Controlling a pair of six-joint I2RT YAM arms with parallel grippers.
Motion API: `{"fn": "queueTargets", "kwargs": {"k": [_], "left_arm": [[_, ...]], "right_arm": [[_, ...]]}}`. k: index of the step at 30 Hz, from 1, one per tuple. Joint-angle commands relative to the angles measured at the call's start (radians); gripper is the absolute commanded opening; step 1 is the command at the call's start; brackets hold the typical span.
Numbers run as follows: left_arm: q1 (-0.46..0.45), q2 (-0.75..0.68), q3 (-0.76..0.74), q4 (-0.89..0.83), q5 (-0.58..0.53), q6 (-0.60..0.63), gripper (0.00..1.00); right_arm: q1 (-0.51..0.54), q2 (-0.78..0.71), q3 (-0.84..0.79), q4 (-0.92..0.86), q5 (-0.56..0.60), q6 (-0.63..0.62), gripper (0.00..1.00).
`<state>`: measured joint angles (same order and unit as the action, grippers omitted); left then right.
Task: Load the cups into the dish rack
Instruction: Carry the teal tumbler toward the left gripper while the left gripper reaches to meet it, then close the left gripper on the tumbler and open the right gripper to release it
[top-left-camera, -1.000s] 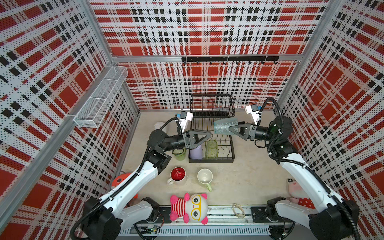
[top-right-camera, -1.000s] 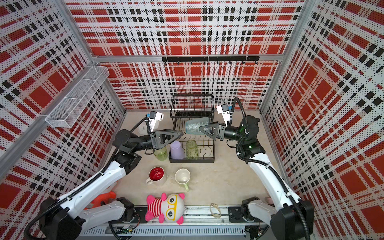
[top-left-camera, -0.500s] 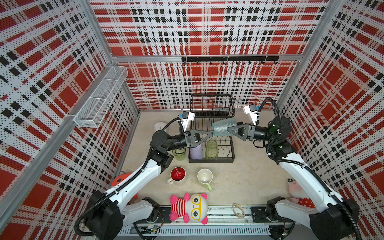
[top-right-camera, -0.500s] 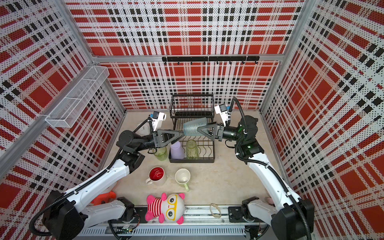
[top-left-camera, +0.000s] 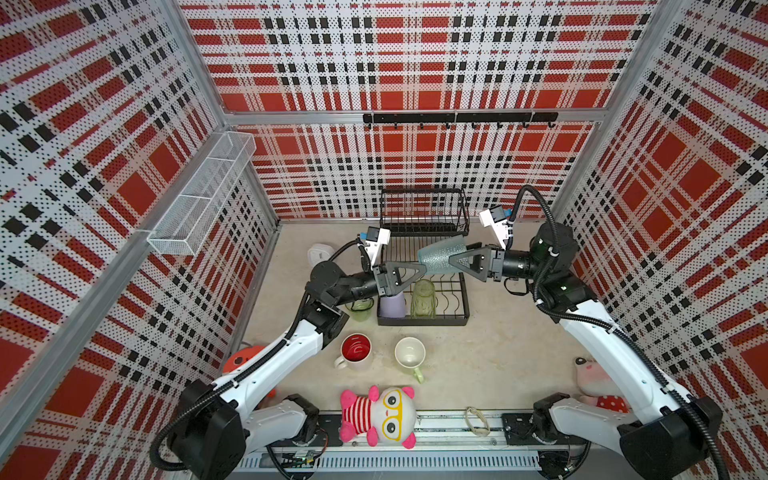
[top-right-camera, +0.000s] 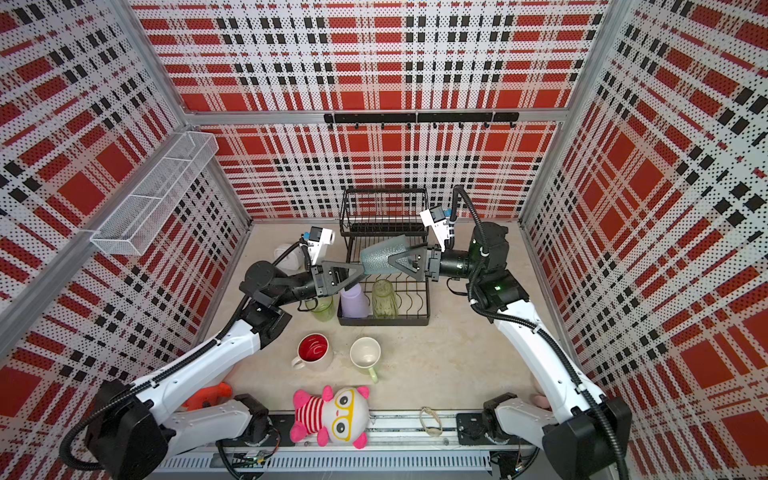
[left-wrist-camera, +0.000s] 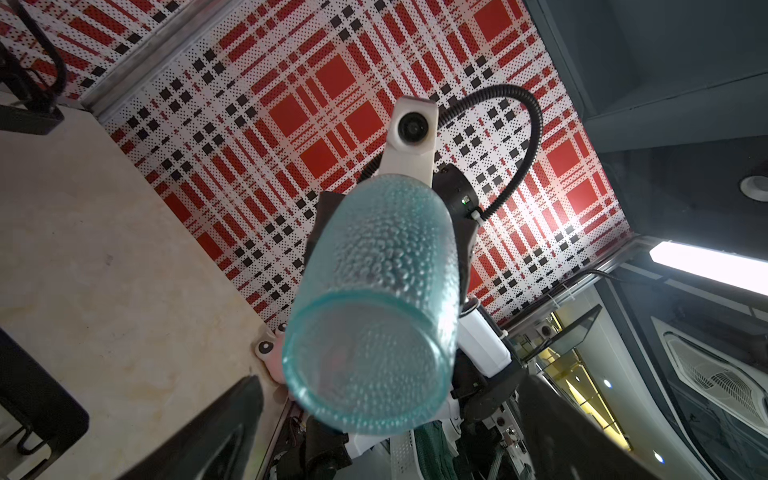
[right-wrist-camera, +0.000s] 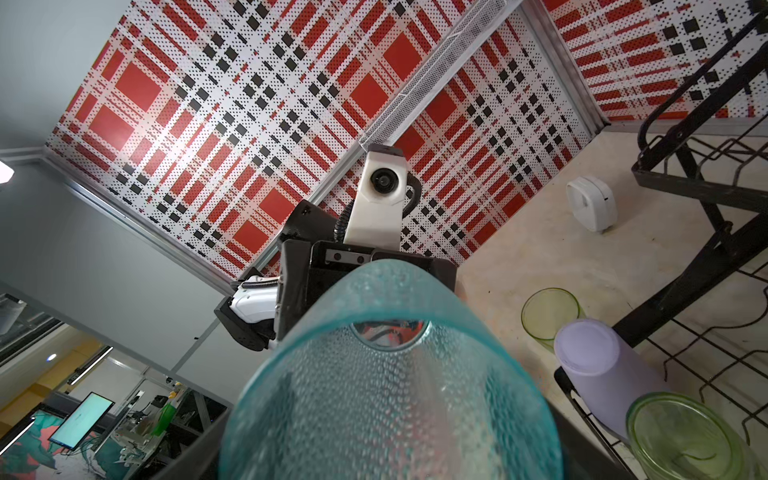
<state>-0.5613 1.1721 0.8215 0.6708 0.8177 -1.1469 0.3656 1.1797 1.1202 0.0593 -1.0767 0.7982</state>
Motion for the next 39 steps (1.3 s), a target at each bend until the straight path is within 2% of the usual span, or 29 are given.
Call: {"fn": "queueTargets", "kwargs": {"k": [1,5,9,13,23,25,27,35,36,39], "left_arm": [[-0.012,0.004,0.031,0.001,-0.011,0.032,0.98],[-0.008,0.006,0.028,0.001,-0.022,0.029,0.98],[-0.007,0.003,0.033,0.003,-0.036,0.032,1.0],[-0.008,0.01,0.034,0.003,-0.037,0.032,0.96],[0.007,-0.017,0.014,0.003,-0.046,0.043,0.78],[0.011,-0.026,0.006,0.003,-0.053,0.043,0.77],[0.018,-0.035,-0.005,0.003,-0.067,0.041,0.72],[0.04,-0.045,-0.02,0.003,-0.071,0.042,0.71],[0.042,-0.045,-0.02,0.003,-0.071,0.044,0.7],[0.057,-0.049,-0.026,0.001,-0.072,0.051,0.7]], "right_arm": [[0.019,0.005,-0.007,0.03,0.007,-0.003,0.79],[0.029,0.0,-0.032,0.128,-0.002,0.062,0.79],[0.052,0.01,-0.033,0.12,0.003,0.053,0.79],[0.067,0.021,-0.026,0.097,0.023,0.033,0.79],[0.072,0.028,-0.025,0.094,0.027,0.029,0.8],[0.072,0.027,-0.025,0.093,0.033,0.03,0.8],[0.072,0.029,-0.026,0.094,0.035,0.034,0.81],[0.072,0.023,-0.031,0.092,0.067,0.032,0.92],[0.072,0.022,-0.03,0.084,0.075,0.027,0.99],[0.062,0.016,-0.023,0.024,0.123,-0.012,1.0]]}}
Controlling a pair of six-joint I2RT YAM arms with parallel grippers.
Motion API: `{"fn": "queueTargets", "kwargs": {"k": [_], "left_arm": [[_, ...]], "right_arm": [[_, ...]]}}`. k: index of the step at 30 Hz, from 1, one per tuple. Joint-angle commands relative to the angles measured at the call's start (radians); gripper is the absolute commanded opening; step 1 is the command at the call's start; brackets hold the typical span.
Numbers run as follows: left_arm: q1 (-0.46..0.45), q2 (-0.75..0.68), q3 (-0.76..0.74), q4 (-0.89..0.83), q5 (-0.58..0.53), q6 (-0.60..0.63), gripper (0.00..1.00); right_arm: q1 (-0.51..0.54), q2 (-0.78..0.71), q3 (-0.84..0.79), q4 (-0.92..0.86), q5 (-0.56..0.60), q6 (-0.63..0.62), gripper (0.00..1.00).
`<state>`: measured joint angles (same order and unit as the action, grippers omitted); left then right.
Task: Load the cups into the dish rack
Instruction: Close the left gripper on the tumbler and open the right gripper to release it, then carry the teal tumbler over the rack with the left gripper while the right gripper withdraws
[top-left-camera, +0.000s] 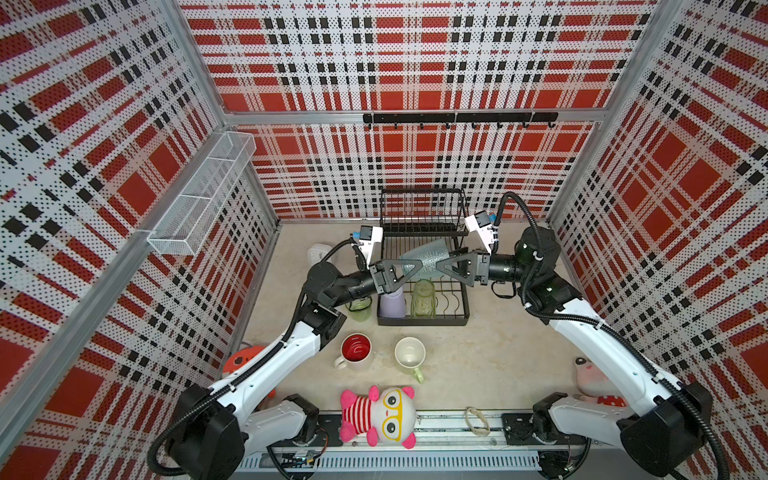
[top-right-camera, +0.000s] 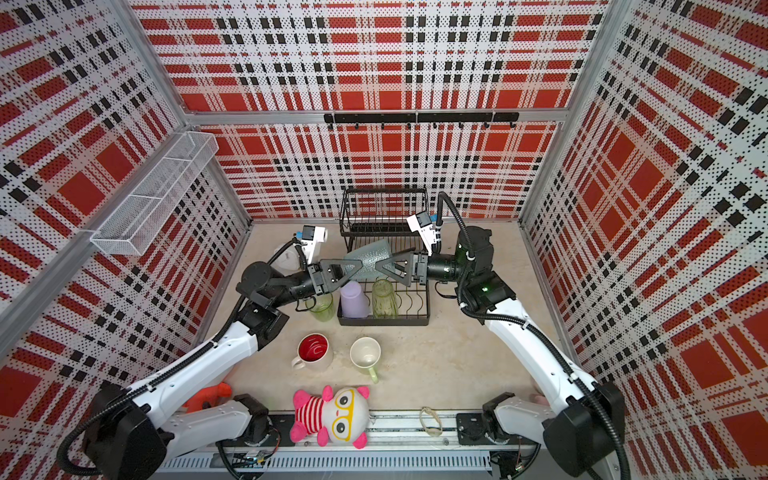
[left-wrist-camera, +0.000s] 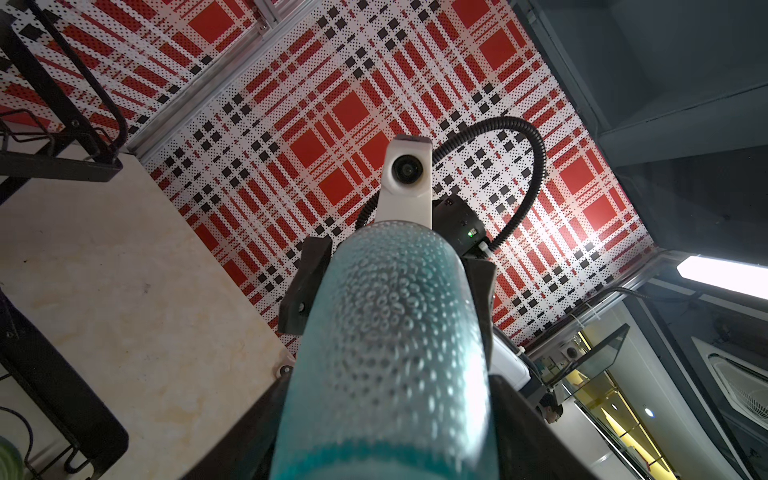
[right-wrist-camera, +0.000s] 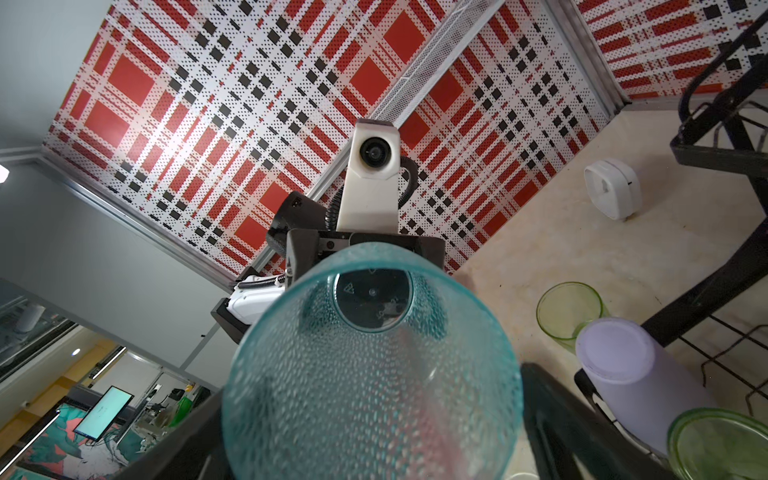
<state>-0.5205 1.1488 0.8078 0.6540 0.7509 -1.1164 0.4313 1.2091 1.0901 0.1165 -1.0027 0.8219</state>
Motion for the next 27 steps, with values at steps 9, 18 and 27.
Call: {"fn": "queueTargets", "kwargs": {"k": [9,18,27], "left_arm": [[0.089,-0.063,0.119,-0.5,-0.207,0.385,0.7],[0.095,0.113,0.403,-0.918,-0.508,0.676,0.69],[0.026,0.348,0.649,-1.189,-0.714,0.859,0.7]], "right_arm": [[-0.263,-0.13,-0.039,-0.146,0.185,-0.058,1.0],[-0.364,-0.162,-0.107,-0.286,0.375,-0.147,1.0],[-0.375,-0.191,-0.273,-0.333,0.541,-0.224,1.0]]}}
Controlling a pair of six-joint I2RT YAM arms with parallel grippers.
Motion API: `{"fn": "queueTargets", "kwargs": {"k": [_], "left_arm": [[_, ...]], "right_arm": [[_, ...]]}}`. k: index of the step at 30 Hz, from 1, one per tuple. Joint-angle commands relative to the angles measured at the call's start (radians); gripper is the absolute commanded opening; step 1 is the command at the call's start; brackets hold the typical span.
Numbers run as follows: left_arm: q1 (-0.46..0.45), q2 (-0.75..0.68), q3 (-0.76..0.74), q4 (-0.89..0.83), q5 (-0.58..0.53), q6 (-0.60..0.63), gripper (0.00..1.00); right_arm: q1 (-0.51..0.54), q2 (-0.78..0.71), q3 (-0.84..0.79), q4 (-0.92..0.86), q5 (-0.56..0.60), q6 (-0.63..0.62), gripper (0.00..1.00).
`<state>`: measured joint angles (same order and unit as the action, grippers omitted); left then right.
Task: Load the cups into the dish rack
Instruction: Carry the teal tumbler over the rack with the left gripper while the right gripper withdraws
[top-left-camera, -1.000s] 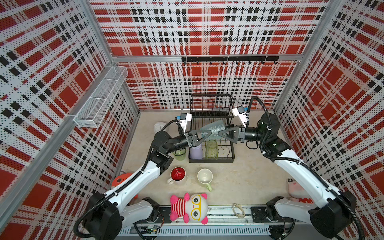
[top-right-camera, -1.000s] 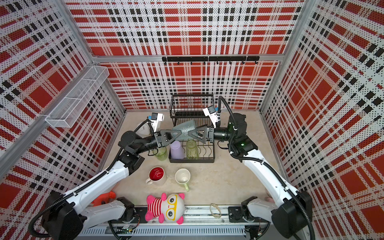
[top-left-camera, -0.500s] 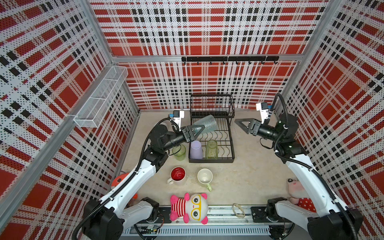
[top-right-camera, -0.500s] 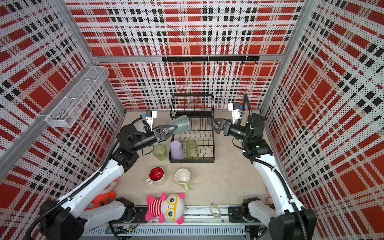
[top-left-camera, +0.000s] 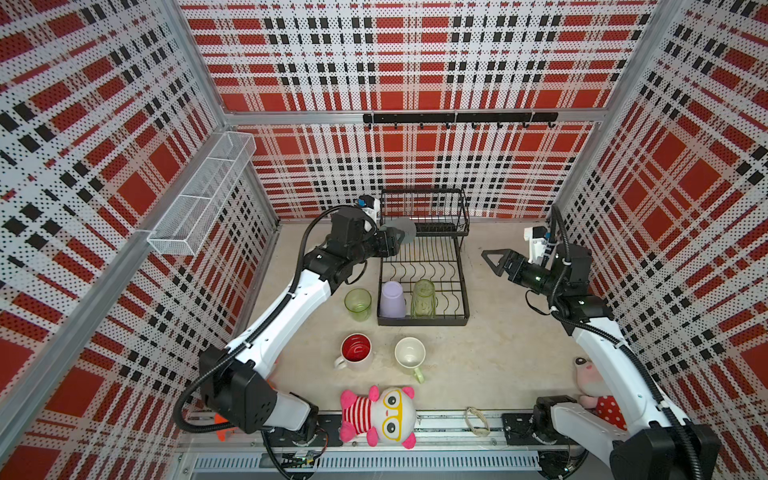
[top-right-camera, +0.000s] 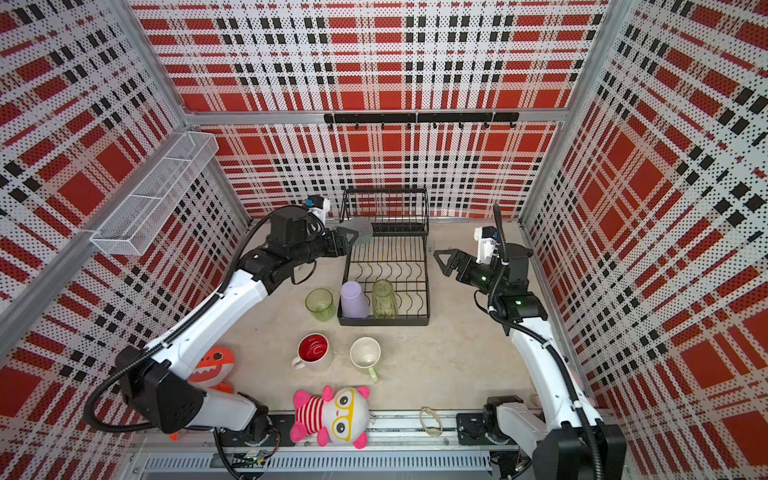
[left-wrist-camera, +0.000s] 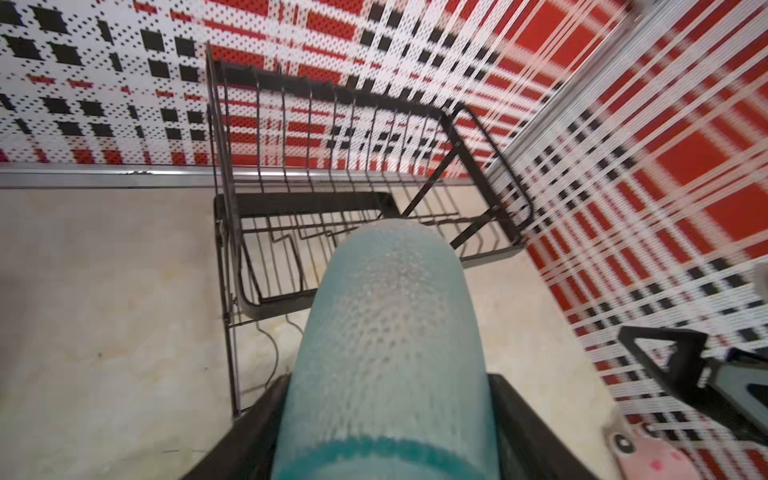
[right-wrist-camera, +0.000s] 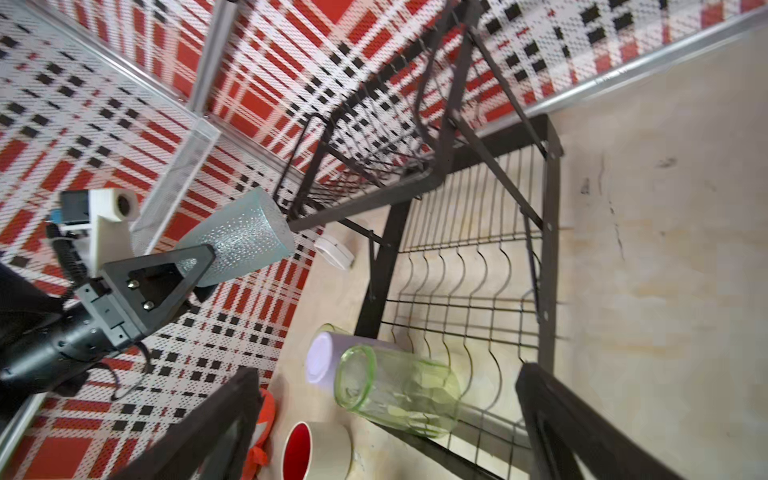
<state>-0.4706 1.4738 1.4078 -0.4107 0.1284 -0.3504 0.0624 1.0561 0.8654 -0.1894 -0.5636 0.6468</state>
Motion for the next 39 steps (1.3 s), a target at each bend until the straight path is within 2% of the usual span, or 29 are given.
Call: {"fn": "queueTargets", "kwargs": {"k": [1,7,11,15,18,26,39], "left_arm": [[-0.031,0.037,0.057,-0.137,-0.101,0.099,0.7],[-0.058,0.096,0.105,-0.185,-0.133,0.127,0.65],[-0.084,0.097,0.136,-0.227,-0.178,0.14,0.63],[-0.087,0.092,0.15,-0.266,-0.177,0.166,0.65],[-0.083,0.153,0.206,-0.332,-0.224,0.191,0.66],[-0.098,0.312,0.328,-0.454,-0.235,0.239,0.64],[-0.106,0.439,0.365,-0.47,-0.286,0.246,0.67]], "right_arm": [[-0.006,-0.054,-0.082,-0.019,0.134,-0.059,1.0],[-0.006,-0.086,-0.235,0.062,0.188,-0.087,1.0],[-0.006,-0.057,-0.27,0.087,0.2,-0.087,1.0],[-0.006,-0.012,-0.273,0.099,0.203,-0.114,1.0],[-0.006,0.028,-0.272,0.105,0.209,-0.121,1.0],[-0.006,0.063,-0.315,0.113,0.295,-0.14,1.0],[-0.006,0.064,-0.427,0.181,0.412,-0.157,1.0]]}}
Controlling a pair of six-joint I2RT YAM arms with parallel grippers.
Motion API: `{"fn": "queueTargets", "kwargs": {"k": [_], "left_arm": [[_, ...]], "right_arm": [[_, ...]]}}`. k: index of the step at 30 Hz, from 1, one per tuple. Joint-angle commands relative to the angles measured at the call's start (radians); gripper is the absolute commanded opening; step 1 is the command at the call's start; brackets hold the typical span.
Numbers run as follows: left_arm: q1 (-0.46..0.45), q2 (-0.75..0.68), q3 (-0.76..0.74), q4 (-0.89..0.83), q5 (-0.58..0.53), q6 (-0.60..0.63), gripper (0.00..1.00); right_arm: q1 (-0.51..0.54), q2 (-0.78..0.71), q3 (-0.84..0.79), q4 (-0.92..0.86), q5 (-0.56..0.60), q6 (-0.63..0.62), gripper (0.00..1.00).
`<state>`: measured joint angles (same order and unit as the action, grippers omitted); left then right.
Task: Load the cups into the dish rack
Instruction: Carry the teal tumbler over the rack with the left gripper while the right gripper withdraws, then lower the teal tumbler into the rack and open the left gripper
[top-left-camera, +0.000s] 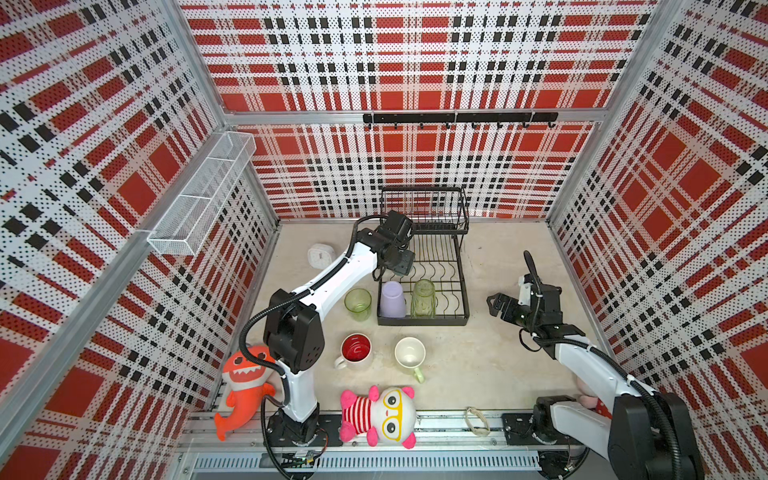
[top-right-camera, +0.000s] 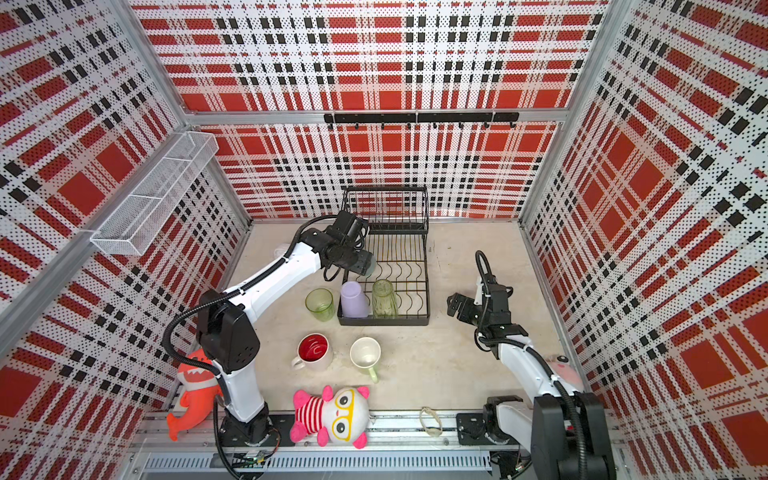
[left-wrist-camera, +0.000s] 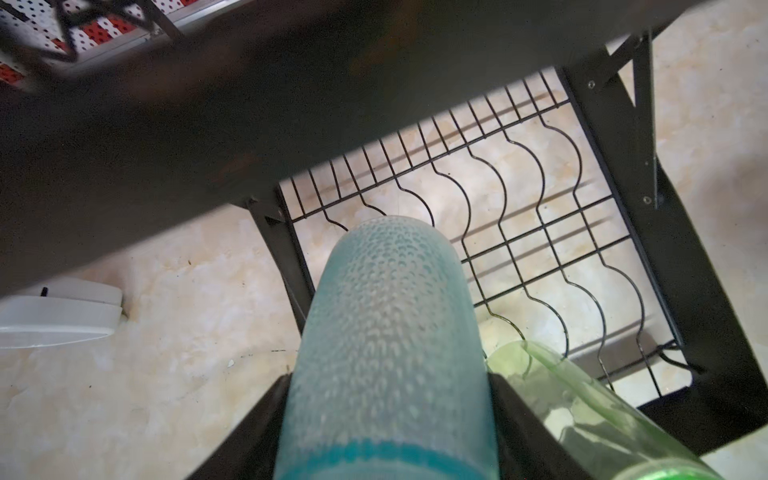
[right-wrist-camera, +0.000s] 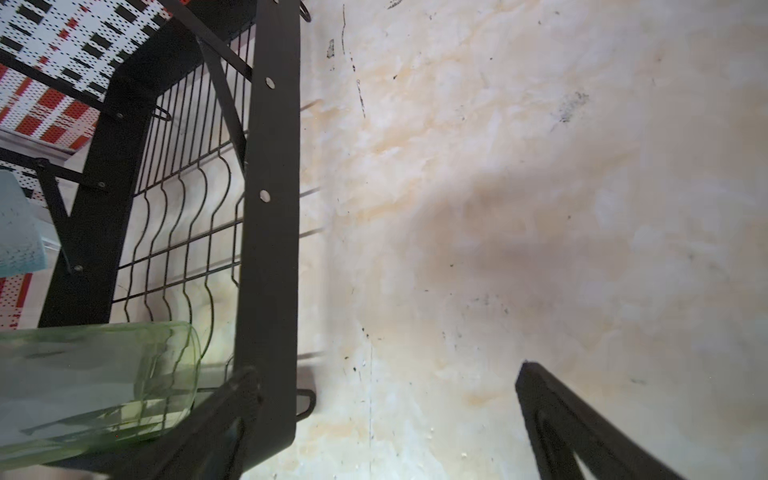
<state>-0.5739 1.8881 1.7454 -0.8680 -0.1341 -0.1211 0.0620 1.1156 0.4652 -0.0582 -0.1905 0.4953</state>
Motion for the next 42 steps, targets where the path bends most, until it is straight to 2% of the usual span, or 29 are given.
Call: {"fn": "queueTargets", "kwargs": {"k": [1,11,24,35,42], "left_arm": [[-0.001,0.034,0.028,-0.011,-0.026,0.018,0.68],[0.008,0.092,0.022,-0.015,-0.038,0.016,0.69],[-0.007,-0.051,0.033,-0.016,-0.038,0.01,0.7],[-0.029,-0.11,-0.03,-0.021,-0.009,0.106,0.71],[-0.029,-0.092,-0.058,-0.025,-0.005,0.172,0.72]], "right_arm": [[-0.005,0.002,-0.04,0.065,0.039,-0.006,1.0],[-0.005,-0.013,-0.08,0.084,0.066,-0.017,1.0],[-0.005,-0.008,-0.083,0.08,0.07,-0.014,1.0],[-0.005,0.015,-0.109,0.108,0.077,0.0,1.0],[-0.005,0.036,-0.113,0.115,0.077,0.005,1.0]]}}
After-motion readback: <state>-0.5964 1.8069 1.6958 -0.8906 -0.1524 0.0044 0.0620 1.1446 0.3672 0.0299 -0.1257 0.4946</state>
